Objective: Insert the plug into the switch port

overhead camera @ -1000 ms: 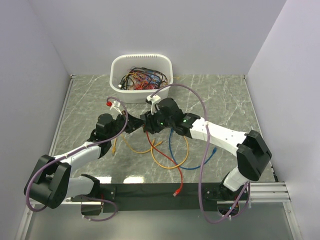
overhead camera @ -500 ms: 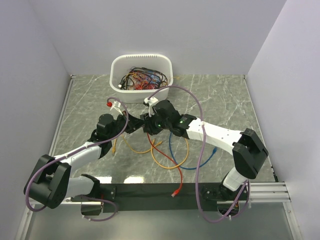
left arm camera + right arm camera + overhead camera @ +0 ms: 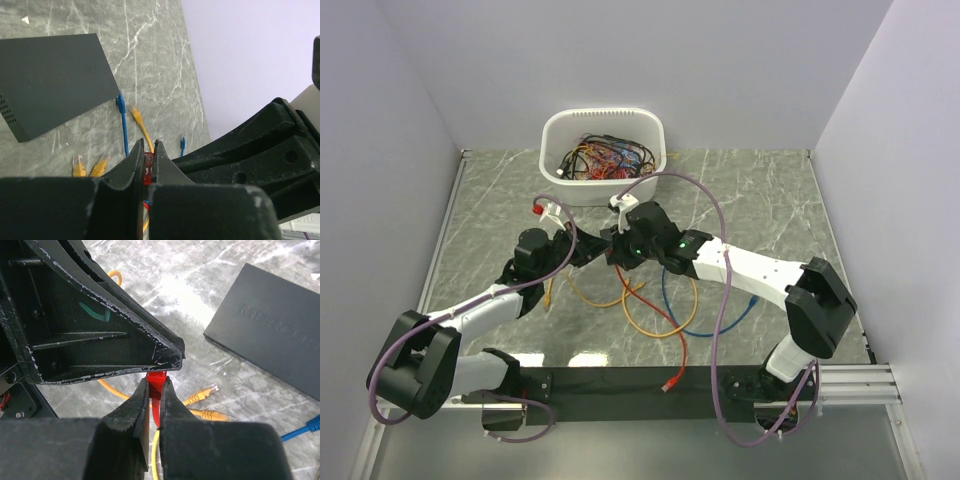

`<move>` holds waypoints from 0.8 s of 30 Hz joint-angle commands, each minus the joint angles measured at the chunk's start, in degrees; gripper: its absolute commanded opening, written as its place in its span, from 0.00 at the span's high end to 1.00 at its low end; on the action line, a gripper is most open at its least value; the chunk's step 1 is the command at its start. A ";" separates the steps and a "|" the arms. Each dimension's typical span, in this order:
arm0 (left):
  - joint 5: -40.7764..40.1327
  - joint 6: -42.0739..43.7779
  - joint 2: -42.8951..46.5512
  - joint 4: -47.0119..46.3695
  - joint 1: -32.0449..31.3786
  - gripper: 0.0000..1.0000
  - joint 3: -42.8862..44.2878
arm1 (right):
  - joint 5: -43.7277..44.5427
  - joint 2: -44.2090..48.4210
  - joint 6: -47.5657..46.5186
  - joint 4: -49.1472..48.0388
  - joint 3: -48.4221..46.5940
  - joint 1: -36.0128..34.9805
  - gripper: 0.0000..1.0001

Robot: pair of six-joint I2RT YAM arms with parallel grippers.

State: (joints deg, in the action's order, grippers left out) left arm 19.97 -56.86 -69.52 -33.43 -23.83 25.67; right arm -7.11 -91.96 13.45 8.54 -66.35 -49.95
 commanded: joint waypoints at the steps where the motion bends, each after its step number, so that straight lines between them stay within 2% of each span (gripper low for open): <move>1: -1.60 0.17 0.88 1.35 -0.07 0.99 2.01 | 4.47 3.02 0.43 -0.01 0.86 -0.06 1.00; 5: -2.04 1.31 0.00 3.10 -0.07 0.99 2.89 | 6.05 3.81 1.66 0.17 3.76 -0.06 1.00; 8: -2.74 2.37 -1.15 4.34 -0.07 0.93 3.85 | 8.42 4.25 2.28 0.52 6.31 -0.06 1.00; 11: -3.88 4.12 -2.64 6.09 -0.07 0.82 5.52 | 10.97 4.60 3.59 2.09 8.16 0.03 1.00; 15: -4.85 7.11 -5.79 7.24 0.37 0.61 8.16 | 13.44 4.69 6.14 3.86 10.53 0.03 1.00; 17: -4.67 9.13 -7.47 7.59 0.80 0.56 10.61 | 14.05 4.25 6.93 4.99 11.24 0.12 1.00; 24: 0.85 13.35 -22.05 6.89 3.79 0.55 20.11 | 15.91 0.12 6.41 9.13 9.04 1.26 1.00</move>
State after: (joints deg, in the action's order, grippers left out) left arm 17.61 -47.18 -86.61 -25.34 -21.52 41.01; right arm 6.37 -90.04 19.53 15.40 -55.20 -49.67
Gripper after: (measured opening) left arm 0.451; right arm 0.127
